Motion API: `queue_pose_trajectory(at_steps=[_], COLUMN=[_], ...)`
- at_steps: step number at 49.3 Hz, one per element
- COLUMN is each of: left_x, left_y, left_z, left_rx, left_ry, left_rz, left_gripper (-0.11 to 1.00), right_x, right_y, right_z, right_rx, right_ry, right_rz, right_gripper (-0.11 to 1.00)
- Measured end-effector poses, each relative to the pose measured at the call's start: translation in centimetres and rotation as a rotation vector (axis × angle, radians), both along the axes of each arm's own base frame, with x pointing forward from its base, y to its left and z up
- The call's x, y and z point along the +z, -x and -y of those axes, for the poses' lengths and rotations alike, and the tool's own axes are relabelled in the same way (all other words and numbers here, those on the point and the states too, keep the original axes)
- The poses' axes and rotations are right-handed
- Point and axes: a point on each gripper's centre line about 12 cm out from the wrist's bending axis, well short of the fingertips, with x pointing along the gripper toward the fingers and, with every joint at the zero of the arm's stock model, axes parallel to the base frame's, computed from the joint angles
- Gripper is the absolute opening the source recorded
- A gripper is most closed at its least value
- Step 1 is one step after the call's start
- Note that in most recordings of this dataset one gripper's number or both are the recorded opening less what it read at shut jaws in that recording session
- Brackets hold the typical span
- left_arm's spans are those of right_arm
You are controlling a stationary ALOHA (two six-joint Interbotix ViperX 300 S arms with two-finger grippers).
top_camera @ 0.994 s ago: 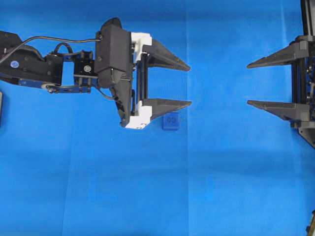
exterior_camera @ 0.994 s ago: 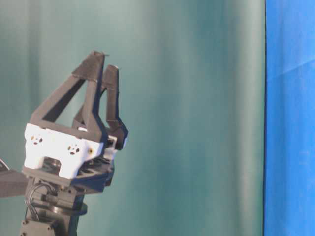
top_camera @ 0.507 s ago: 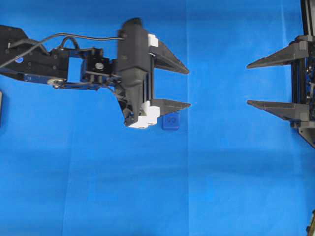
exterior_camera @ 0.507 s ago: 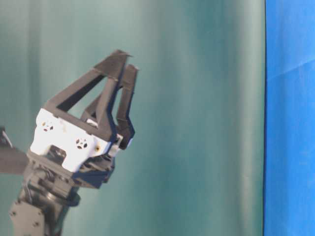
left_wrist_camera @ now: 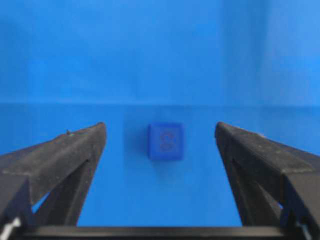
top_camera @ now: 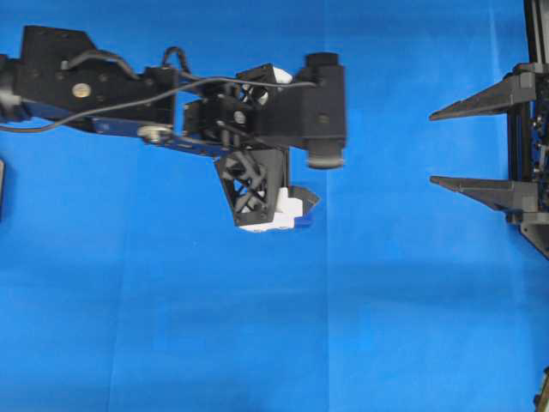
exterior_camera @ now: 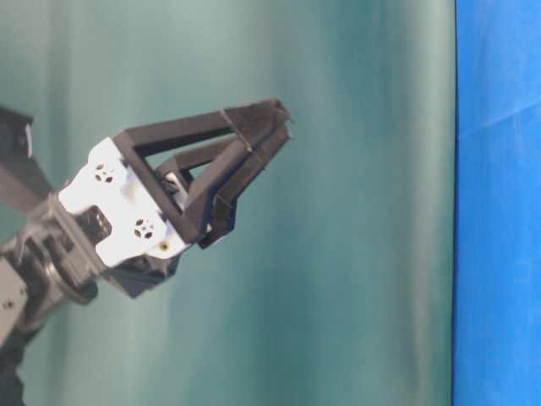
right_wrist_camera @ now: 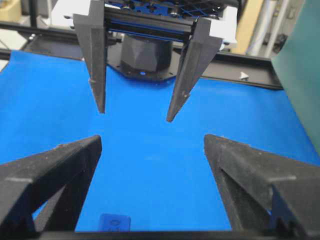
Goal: Handover the blue block to the right arm after grasping it with the left arm, then place it in the designated position.
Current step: 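Position the open left gripper over the blue cube and descend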
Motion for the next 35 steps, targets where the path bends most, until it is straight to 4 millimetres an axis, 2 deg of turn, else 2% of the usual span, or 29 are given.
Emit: queue_pose_trajectory(at_steps=[11, 35], left_x=[0.57, 0.60], left_y=[-0.78, -0.83], left_z=[0.00, 0.00], left_rx=[-0.002, 0.006], left_ry=[-0.002, 0.004], left_rz=[-0.072, -0.077], left_gripper=[0.93, 0.93], right_x=[-0.02, 0.03], right_y=[0.00, -0.01], right_z=[0.00, 0.00], right_rx=[0.000, 0.000], right_ry=[0.000, 0.000], right_rz=[-0.002, -0.002], right_gripper=[0.97, 0.97])
